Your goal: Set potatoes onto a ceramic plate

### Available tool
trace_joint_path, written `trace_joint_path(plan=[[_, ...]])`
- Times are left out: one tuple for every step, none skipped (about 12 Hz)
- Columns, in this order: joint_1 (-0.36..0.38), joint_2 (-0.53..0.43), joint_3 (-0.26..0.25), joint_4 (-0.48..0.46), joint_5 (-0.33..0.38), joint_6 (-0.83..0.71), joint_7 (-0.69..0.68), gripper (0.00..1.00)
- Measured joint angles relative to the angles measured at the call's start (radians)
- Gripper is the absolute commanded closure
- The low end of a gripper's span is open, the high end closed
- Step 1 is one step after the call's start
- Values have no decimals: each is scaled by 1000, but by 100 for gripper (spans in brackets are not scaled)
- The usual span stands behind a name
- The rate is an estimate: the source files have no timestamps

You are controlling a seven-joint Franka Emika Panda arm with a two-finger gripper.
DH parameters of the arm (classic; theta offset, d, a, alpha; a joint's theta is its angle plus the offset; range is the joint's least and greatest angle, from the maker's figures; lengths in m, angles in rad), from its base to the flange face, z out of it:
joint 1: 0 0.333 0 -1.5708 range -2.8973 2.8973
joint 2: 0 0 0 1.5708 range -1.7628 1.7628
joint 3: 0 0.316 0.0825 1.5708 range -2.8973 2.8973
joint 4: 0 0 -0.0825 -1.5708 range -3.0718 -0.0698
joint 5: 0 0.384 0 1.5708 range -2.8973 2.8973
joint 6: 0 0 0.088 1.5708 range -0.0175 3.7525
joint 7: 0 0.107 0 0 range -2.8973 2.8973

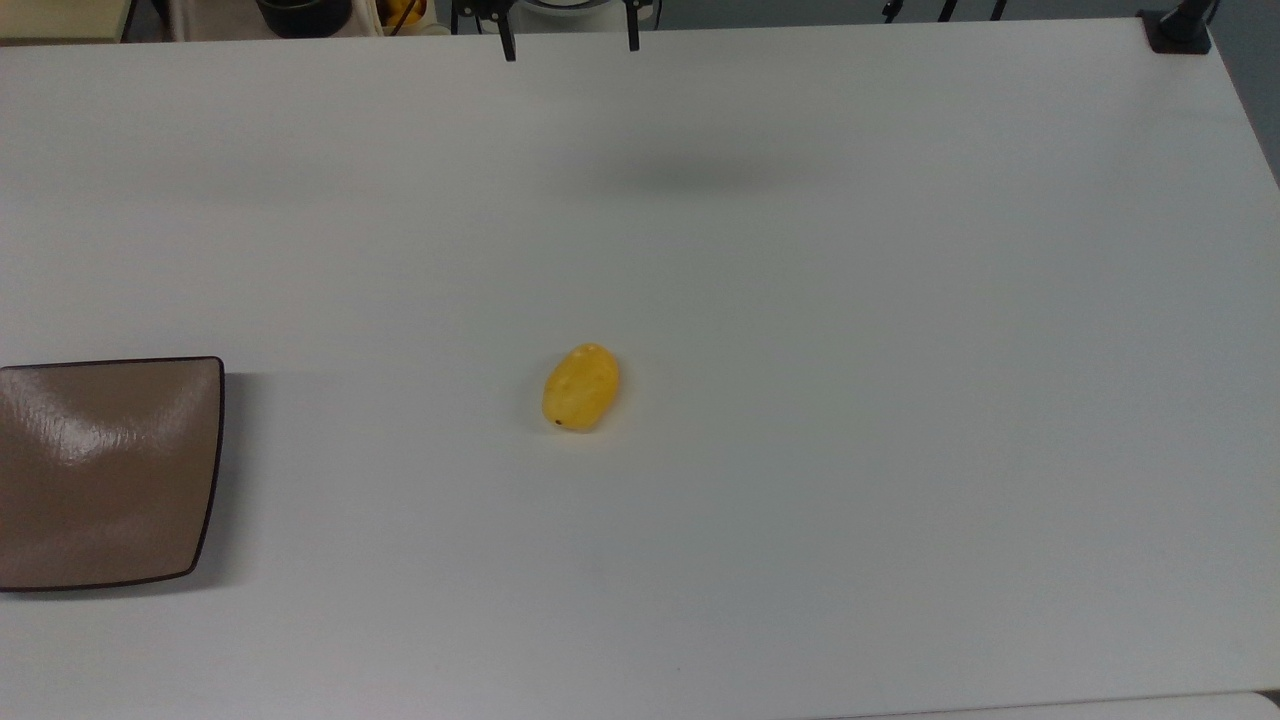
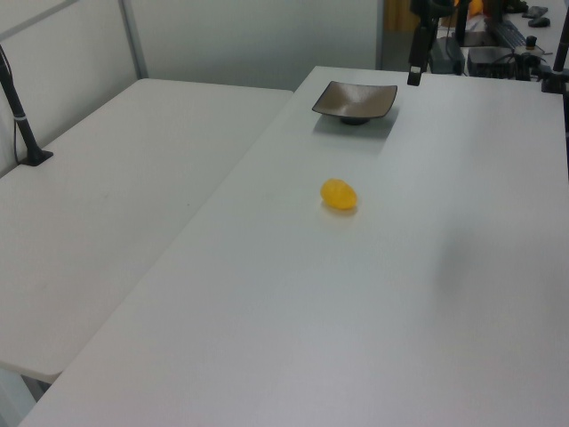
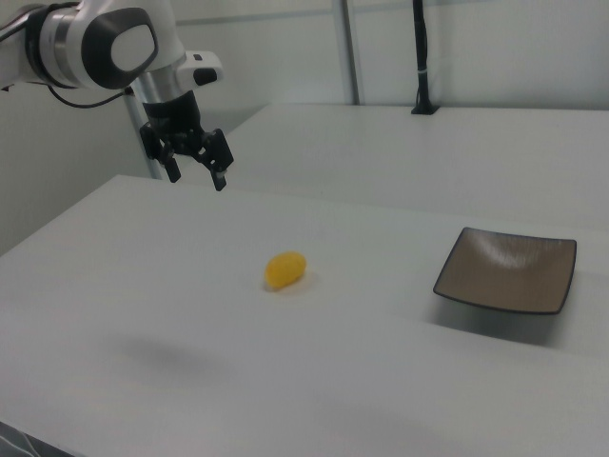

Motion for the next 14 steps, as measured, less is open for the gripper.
trace_joint_path(plan=[[3,3,0,1,0,2,-2,0],[3,4,0,1,0,2,-4,0],[3,6,0,1,0,2,-6,0],[3,7,0,1,0,2,-9,0],[3,8,0,1,0,2,-11,0],[3,7,0,2,0,2,-12,0],[3,7,0,2,0,2,-14,0],[3,8,0,2,0,2,-15,0],[3,9,0,2,0,2,-15,0],[7,12,0,2,0,2,-15,0],[15,19,0,2,0,2,-15,0],[18,28,0,4,0,5,-12,0],[21,40,0,12,0,16,-2,0],[22,62,0,26,0,39,28,0]])
